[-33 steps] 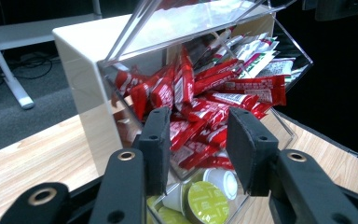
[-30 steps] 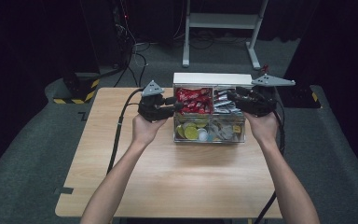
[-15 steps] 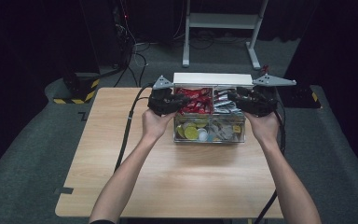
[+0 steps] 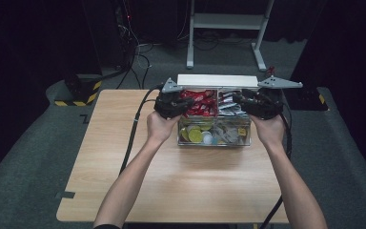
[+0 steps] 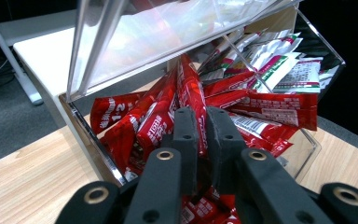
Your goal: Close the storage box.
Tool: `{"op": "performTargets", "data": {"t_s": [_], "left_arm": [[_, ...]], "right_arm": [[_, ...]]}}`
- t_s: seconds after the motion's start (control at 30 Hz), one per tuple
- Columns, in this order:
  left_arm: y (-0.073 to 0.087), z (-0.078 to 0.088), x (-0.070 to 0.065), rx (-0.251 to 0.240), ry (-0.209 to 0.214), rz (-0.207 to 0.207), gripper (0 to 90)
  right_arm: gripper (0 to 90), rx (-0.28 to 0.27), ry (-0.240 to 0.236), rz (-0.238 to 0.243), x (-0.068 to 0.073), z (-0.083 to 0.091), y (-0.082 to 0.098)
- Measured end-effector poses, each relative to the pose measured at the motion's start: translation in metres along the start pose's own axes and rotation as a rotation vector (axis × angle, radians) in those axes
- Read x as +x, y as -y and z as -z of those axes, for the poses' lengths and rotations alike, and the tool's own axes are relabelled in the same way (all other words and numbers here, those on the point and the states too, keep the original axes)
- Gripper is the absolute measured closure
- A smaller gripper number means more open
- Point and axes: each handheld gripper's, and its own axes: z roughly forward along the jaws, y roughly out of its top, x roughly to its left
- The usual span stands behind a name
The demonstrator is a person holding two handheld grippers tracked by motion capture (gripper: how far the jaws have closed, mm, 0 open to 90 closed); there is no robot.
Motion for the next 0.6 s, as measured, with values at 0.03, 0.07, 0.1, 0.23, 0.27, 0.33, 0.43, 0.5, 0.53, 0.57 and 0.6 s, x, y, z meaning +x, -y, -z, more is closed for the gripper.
{"op": "performTargets", "data": {"t_s": [0.03, 0.07, 0.1, 0.23, 0.27, 0.33, 0.43, 0.5, 0.53, 0.57, 0.6], "left_arm": [[0.0, 0.0, 0.0, 0.0, 0.0, 0.0, 83.5], [0.0, 0.002, -0.001, -0.004, 0.003, -0.007, 83.6], [0.0, 0.002, -0.001, -0.004, 0.003, -0.007, 83.7], [0.002, 0.013, -0.003, -0.028, 0.006, -0.041, 84.1], [0.002, 0.013, -0.003, -0.028, 0.006, -0.041, 84.2], [0.002, 0.016, -0.004, -0.027, 0.007, -0.061, 84.2], [0.002, 0.018, -0.004, -0.04, 0.018, -0.065, 84.6], [0.001, 0.019, -0.004, -0.041, 0.018, -0.068, 84.6], [0.001, 0.019, -0.004, -0.042, 0.015, -0.068, 84.6], [0.001, 0.02, -0.004, -0.043, 0.015, -0.069, 84.6], [0.001, 0.021, -0.004, -0.047, 0.019, -0.067, 84.7]], "right_arm": [[54.7, 0.0, 0.0, 0.0, 0.0, 0.0, 0.0], [54.7, 0.0, -0.002, 0.0, 0.0, 0.0, 0.0], [54.7, 0.0, -0.002, 0.0, 0.0, 0.0, 0.0], [54.6, -0.012, -0.013, -0.01, -0.002, 0.0, 0.0], [54.6, -0.014, -0.014, -0.011, -0.002, 0.0, 0.0], [54.6, -0.014, -0.014, -0.012, -0.002, -0.001, 0.0], [54.6, -0.008, -0.009, -0.007, -0.001, -0.001, 0.0], [54.5, -0.009, -0.008, -0.006, -0.001, -0.001, 0.001], [54.6, -0.009, -0.007, -0.006, -0.001, -0.001, 0.001], [54.5, -0.008, -0.005, -0.004, -0.001, -0.001, 0.0], [54.5, -0.007, -0.005, -0.004, -0.001, -0.001, 0.0]]}}
